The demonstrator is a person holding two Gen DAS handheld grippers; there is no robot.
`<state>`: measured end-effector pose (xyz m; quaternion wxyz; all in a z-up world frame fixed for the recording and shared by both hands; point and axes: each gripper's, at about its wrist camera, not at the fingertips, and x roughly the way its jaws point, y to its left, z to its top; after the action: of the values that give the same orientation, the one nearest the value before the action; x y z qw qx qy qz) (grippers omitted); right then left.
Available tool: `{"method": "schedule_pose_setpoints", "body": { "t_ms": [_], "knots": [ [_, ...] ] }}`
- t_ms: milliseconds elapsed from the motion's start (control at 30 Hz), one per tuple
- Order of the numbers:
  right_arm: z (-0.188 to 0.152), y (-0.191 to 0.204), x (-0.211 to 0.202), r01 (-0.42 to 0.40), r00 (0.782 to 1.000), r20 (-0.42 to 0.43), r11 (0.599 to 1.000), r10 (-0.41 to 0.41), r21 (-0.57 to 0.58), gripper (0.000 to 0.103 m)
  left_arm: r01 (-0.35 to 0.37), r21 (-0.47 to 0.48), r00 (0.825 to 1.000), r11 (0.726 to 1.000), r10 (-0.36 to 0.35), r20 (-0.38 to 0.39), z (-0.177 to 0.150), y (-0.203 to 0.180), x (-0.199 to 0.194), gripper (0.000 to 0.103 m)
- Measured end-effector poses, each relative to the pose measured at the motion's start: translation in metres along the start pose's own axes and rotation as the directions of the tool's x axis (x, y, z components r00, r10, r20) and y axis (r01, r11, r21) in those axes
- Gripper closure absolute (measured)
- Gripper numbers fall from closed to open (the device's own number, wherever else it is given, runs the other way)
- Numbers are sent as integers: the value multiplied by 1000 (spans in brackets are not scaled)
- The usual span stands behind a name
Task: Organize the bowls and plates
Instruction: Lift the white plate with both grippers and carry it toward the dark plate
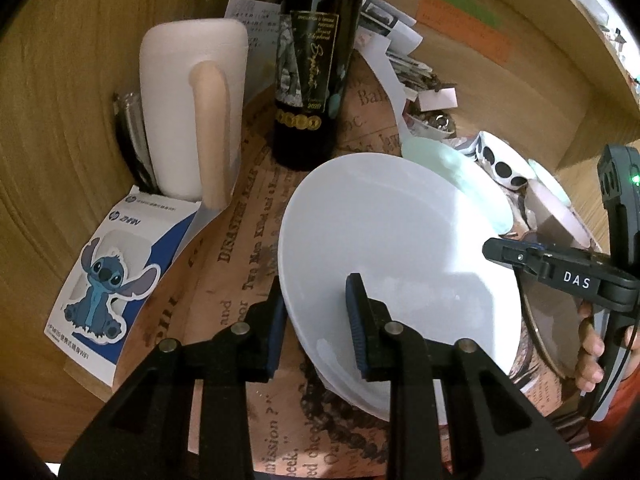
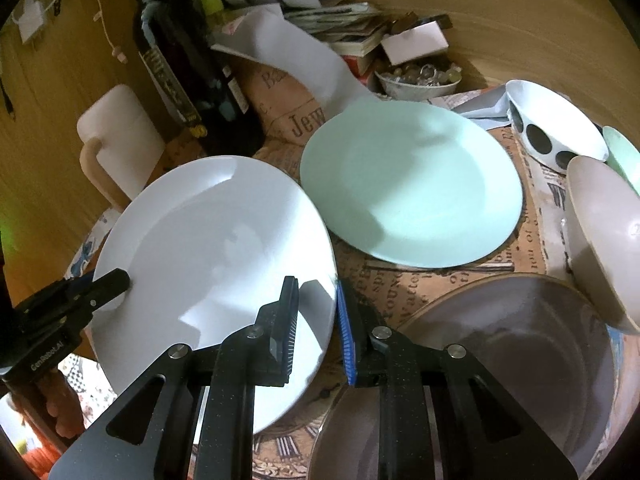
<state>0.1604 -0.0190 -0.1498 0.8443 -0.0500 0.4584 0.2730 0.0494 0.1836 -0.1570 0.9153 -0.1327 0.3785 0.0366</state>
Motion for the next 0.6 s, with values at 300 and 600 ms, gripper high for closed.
{"method": "schedule_pose_setpoints", "body": {
  "t_ms": [300,600],
  "knots": [
    [0,-6,-16,-8,999,39,1000,8,11,85,35,-16,999,999,-34,38,9,-8,-8,75],
    [-7,-19,-35,1,998,70,1000,-2,24,85,72,-18,996,997,-71,49,11,-22,-10,75]
  ]
}}
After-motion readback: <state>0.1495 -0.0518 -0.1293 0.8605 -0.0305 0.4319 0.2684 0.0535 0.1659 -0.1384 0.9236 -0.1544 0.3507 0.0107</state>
